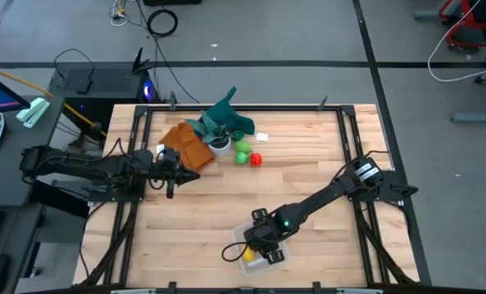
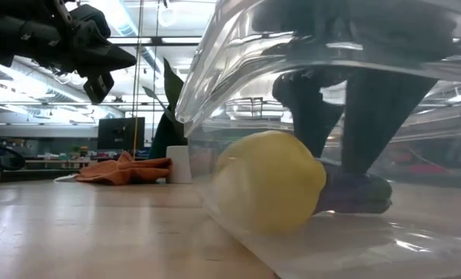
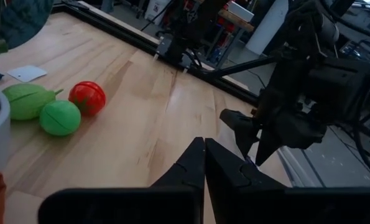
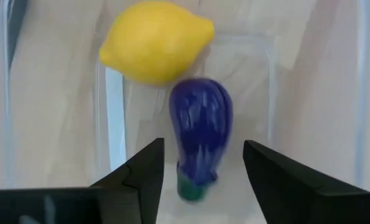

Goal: Pick and placing Produce into tupperware
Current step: Put the tomato into the transparent bin

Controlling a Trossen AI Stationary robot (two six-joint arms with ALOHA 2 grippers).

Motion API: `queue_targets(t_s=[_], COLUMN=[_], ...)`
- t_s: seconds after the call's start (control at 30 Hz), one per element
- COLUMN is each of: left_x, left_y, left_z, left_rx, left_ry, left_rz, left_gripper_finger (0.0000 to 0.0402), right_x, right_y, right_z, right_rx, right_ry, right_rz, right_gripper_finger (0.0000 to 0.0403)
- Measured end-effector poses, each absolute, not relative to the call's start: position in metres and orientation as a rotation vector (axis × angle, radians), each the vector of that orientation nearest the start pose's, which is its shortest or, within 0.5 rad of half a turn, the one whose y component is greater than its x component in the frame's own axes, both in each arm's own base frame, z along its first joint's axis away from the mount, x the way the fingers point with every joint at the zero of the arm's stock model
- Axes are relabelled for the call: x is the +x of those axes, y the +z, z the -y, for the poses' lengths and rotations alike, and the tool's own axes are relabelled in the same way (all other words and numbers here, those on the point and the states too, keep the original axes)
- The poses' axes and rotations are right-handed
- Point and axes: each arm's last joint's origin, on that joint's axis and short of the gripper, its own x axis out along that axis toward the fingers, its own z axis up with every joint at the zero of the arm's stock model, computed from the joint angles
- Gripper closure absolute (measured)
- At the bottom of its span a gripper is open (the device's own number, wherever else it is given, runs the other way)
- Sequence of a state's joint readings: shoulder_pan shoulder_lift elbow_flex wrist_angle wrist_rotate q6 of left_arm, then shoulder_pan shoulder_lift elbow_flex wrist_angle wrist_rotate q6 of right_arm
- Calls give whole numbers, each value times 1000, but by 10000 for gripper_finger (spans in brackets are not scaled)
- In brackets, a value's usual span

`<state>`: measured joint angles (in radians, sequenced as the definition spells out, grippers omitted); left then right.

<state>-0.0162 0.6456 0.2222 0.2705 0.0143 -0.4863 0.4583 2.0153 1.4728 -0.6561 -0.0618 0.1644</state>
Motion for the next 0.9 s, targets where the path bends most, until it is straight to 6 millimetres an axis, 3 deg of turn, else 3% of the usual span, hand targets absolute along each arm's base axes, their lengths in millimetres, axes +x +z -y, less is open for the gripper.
queue_targets(t_s=[0.37, 0.53, 0.7, 0.9], left_x=[153, 153, 153, 152], left_y=[200, 200, 200, 200], left_z=[3, 3, 3, 3], left_rx=[-484, -475, -474, -478], left_ry=[11, 11, 11, 11], left_rz=[-171, -170, -170, -170], left_gripper_finger=[375, 383, 384, 374], right_x=[380, 383, 385, 385], right_y=[235, 255, 258, 252], right_z=[-180, -169, -145, -88], right_rx=[-158, -163, -164, -17], right_ry=[344, 287, 196, -76], right_rz=[-1175, -1192, -1268, -1436], right_gripper_finger=[209, 208, 208, 208])
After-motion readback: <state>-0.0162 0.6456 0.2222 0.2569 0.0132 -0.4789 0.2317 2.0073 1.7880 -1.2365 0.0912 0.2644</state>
